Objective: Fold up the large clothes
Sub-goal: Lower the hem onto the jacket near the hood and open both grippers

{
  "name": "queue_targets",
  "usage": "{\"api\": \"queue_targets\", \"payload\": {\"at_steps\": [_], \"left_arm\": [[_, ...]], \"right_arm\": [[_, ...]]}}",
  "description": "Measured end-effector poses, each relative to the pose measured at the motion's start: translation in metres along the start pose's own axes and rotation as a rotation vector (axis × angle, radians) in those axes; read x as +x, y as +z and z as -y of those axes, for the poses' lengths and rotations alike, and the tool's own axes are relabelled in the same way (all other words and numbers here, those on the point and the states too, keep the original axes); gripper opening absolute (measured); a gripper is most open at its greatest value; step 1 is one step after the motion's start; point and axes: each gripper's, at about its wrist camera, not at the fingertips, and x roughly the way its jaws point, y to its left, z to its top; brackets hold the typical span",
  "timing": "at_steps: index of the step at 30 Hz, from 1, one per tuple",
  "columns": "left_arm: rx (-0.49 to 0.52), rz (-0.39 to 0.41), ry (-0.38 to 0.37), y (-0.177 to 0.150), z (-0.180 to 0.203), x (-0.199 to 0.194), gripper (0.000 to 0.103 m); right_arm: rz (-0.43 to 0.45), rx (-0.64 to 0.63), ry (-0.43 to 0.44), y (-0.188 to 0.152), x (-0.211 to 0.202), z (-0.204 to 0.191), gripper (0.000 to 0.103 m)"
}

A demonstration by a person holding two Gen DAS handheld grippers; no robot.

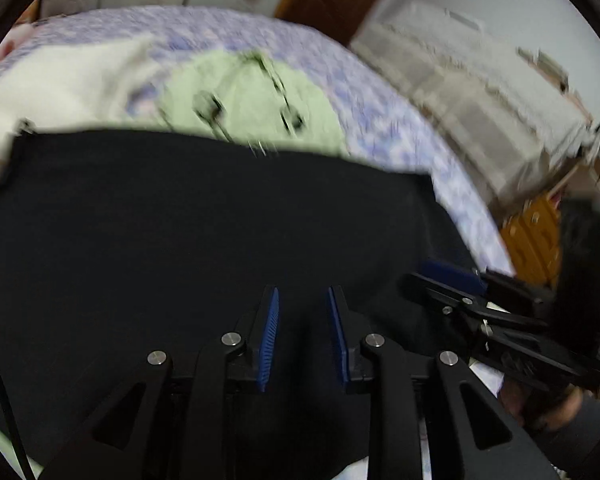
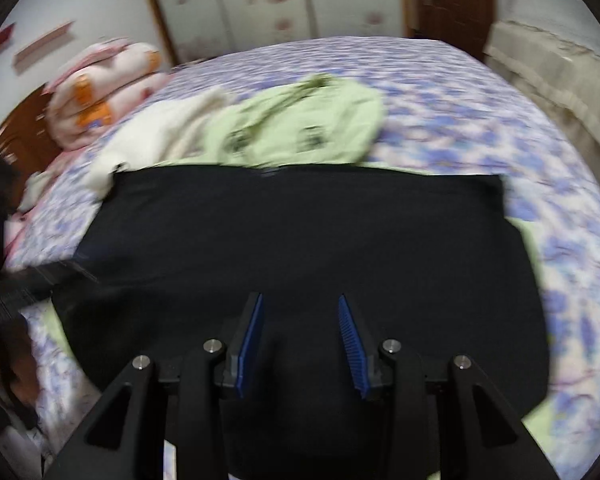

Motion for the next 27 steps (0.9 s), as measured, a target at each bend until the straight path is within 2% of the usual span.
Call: {"api": "queue_targets", "payload": {"at_steps": [2,4,7,10,12,13,15,19,22,27], "left_arm": [[0.017,-0.029,0.056,0.0,-0.004,0.023,0.023],[0.008,-0.006,0.102,0.005,-0.02,0.031,0.023],[-0.017,0.066,0.194,0.019,-0.052,0.022,0.018],[-0.063,0.103,0.323,0.033,-0.091,0.009,0.018],[-0.1,0.11,0.368,0.037,-0.117,0.0,0.017],[-0.115,0.116,0.399,0.038,-0.127,-0.004,0.017],[-0.147,0.124,0.467,0.035,-0.149,-0.013,0.017],[-0.182,0.118,0.5,0.026,-0.178,-0.024,0.017],[-0.159,0.107,0.528,0.023,-0.18,-0.028,0.017],[-0.154,0.086,0.575,0.02,-0.177,-0.029,0.022]], "right_arm": [[-0.023,-0.001,0.044,-0.001,0.016,-0.007,0.039],[-0.039,-0.004,0.043,-0.001,0.033,-0.008,0.039],[-0.038,0.017,-0.04,0.001,0.053,0.005,0.036],[0.001,0.059,-0.097,0.008,0.052,0.03,0.034],[0.026,0.063,-0.139,0.01,0.048,0.043,0.029],[0.043,0.055,-0.217,0.009,0.044,0.053,0.029],[0.059,0.04,-0.308,0.007,0.039,0.068,0.029],[0.045,0.081,-0.519,-0.006,0.027,0.124,0.029],[0.033,0.128,-0.573,-0.015,0.015,0.157,0.029],[0.023,0.197,-0.544,-0.021,0.002,0.178,0.032]]}}
